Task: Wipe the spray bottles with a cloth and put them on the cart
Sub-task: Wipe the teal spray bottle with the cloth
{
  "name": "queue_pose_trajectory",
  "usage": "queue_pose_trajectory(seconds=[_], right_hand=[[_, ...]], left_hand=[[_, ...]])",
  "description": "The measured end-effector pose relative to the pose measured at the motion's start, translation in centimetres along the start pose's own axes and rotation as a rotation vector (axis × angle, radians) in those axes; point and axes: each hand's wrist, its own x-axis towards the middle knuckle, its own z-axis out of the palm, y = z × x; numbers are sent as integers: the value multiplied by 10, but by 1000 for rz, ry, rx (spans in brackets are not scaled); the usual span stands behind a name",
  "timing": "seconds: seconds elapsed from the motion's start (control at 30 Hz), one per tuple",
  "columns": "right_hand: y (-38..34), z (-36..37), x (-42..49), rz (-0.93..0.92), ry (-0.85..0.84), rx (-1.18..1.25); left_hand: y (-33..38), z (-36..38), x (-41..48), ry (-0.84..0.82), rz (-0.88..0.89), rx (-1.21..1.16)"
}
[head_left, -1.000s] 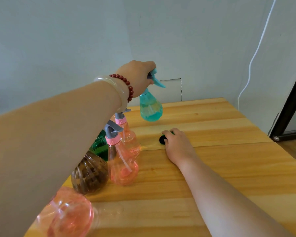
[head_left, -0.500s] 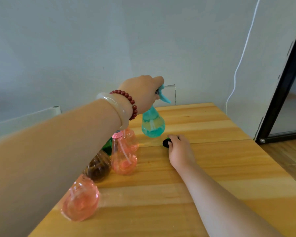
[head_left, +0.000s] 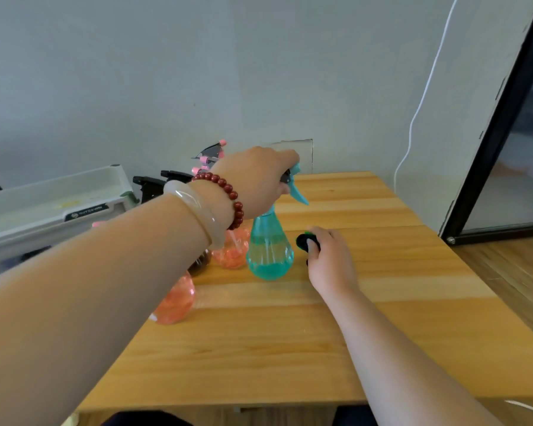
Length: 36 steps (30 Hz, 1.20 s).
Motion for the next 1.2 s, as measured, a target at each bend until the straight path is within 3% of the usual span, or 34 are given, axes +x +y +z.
queue_pose_trajectory(seconds=[0.17, 0.37, 0.6, 0.87, 1.0, 1.2], right_hand=[[-15, 7, -18, -18, 0, 40], [-33, 12, -23, -41, 36, 129], [-47, 8, -10, -33, 115, 247], [-36, 6, -4, -46, 123, 310], [-39, 2, -3, -80, 145, 343], [-40, 3, -5, -60, 154, 396]], left_hand=[[-4, 11, -25, -92, -38, -13], [-18, 19, -45, -63, -129, -81], [-20, 38, -48, 252, -207, -493], [-17, 77, -40, 537, -103, -490], [-15, 78, -43, 467, -139, -410], [-18, 84, -42, 540, -100, -385]])
